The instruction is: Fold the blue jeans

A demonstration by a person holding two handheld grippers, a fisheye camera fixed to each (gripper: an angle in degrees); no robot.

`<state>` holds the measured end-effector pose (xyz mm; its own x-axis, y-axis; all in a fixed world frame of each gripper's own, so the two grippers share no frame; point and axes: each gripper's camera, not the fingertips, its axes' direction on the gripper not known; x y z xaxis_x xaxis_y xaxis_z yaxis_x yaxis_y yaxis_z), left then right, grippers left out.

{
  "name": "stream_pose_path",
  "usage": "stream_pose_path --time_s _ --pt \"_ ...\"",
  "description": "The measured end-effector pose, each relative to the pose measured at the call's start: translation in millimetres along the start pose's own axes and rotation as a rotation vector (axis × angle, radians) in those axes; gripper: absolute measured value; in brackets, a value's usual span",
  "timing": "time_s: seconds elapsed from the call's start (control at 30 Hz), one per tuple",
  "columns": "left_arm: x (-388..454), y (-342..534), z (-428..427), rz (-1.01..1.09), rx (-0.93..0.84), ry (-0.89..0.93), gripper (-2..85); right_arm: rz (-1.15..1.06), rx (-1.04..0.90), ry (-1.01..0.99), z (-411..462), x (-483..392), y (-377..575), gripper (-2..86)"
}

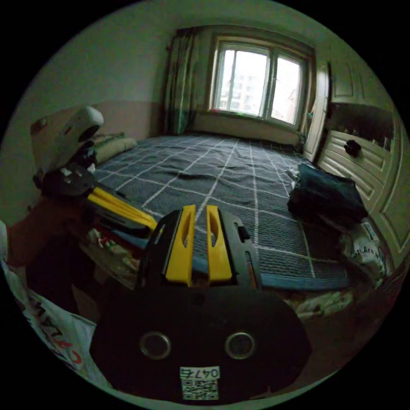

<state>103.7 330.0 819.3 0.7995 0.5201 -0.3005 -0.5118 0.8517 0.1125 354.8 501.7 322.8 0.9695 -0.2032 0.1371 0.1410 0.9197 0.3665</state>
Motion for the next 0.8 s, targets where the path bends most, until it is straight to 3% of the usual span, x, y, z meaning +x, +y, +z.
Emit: stream_pose_path --time_s 0.17,0.37,0.53,0.63,0.8 --pt "73.5 -116.6 23.3 0.088 0.025 -0.091 9.6 0.201 0.012 0.044 -36.6 156.6 21.9 -0.4" --pt "171.7 -285.0 60.7 0.306 0.029 -0.231 7.9 0.475 0.066 0.075 -93.6 326.8 102.1 -0.7" --pt "265.1 -408.9 133.5 0.746 0.111 -0.432 8.5 0.674 0.199 -0.159 -139.7 438.1 170.3 -1.1" --pt "291.0 -466.1 183.6 0.795 0.037 -0.562 7.4 0.665 0.205 -0.109 -166.0 484.9 188.5 -1.2" --pt "302.6 -525.3 230.7 0.740 -0.110 -0.489 9.1 0.677 0.203 -0.185 -192.4 548.2 216.9 -1.2"
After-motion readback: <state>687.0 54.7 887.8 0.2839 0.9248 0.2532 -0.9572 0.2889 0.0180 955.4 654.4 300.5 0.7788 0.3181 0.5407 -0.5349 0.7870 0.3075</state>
